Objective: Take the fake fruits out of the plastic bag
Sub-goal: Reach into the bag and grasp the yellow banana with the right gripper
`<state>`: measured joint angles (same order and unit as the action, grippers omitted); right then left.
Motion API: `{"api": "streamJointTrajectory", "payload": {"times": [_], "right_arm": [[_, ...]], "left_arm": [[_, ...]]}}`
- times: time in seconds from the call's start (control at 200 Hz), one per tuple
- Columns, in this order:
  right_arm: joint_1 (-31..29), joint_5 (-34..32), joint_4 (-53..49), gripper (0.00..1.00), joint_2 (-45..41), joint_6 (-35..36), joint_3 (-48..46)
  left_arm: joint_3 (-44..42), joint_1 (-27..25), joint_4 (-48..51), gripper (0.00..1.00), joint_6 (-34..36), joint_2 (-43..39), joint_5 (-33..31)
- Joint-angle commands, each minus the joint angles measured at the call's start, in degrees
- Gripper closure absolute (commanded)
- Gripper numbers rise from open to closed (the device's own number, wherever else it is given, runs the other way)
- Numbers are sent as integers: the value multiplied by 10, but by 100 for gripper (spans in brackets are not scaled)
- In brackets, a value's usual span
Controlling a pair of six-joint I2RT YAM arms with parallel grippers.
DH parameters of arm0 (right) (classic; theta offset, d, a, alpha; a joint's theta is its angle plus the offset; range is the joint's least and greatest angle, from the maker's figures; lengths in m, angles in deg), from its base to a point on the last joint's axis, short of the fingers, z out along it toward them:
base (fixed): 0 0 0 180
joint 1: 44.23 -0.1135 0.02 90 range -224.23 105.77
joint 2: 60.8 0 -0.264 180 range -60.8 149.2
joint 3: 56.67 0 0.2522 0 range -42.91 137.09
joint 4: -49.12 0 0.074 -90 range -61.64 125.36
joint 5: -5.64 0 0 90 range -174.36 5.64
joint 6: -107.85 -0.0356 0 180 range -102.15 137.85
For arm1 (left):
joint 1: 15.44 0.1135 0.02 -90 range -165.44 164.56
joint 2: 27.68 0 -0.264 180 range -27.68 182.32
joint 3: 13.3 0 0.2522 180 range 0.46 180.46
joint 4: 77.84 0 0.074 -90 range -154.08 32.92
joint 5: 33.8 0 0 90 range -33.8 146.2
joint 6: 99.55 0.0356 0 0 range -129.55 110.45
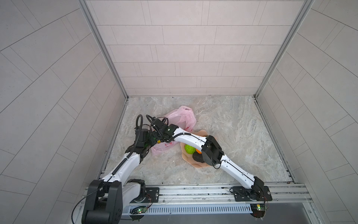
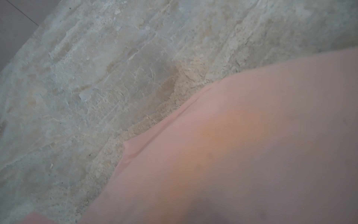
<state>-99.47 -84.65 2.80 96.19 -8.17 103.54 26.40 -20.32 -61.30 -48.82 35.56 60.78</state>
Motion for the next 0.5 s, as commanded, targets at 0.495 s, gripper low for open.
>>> {"api": "streamJointTrajectory", "payload": {"times": [0.495], "right_arm": [[20,67,-29,77,-69,-41,16]], "left_arm": [[8,4,-15,100,4,62,-12]]}}
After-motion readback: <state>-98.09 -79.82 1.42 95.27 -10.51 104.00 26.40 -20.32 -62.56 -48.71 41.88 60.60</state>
